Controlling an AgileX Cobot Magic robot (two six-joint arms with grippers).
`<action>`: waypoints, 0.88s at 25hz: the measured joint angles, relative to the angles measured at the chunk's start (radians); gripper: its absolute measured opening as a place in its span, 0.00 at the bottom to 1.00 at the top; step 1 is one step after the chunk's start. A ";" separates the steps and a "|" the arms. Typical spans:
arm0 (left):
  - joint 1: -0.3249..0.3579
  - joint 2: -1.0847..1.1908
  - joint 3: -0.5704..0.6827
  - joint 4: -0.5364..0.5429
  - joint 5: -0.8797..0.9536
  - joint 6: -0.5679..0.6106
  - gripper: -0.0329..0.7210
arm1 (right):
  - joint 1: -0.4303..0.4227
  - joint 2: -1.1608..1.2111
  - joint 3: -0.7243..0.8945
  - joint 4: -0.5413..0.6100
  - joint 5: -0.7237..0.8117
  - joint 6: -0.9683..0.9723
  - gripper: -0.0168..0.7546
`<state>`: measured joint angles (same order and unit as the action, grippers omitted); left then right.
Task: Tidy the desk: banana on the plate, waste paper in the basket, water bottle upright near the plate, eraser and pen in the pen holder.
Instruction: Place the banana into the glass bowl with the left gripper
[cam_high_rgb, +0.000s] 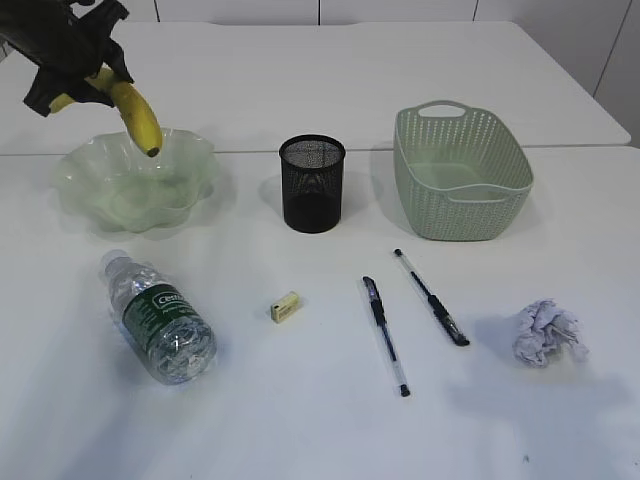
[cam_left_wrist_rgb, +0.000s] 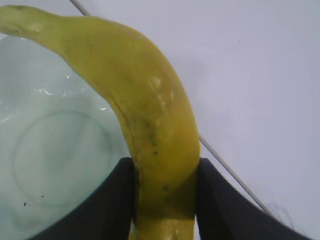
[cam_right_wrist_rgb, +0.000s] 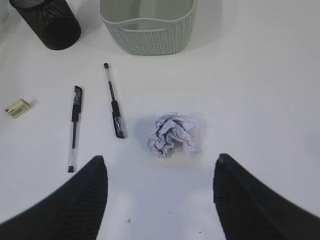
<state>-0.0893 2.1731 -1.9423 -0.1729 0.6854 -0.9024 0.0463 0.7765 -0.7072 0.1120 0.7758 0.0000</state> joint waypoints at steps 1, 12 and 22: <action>0.005 0.014 -0.002 -0.009 0.000 0.000 0.38 | 0.000 0.000 0.000 0.000 0.000 0.000 0.66; 0.018 0.137 -0.013 -0.040 -0.024 -0.001 0.38 | 0.000 0.000 0.000 0.058 0.000 0.000 0.66; 0.018 0.174 -0.015 -0.067 -0.041 -0.003 0.42 | 0.000 0.000 0.000 0.077 -0.001 0.000 0.66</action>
<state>-0.0712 2.3475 -1.9569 -0.2399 0.6442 -0.9051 0.0463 0.7765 -0.7072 0.1892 0.7743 0.0000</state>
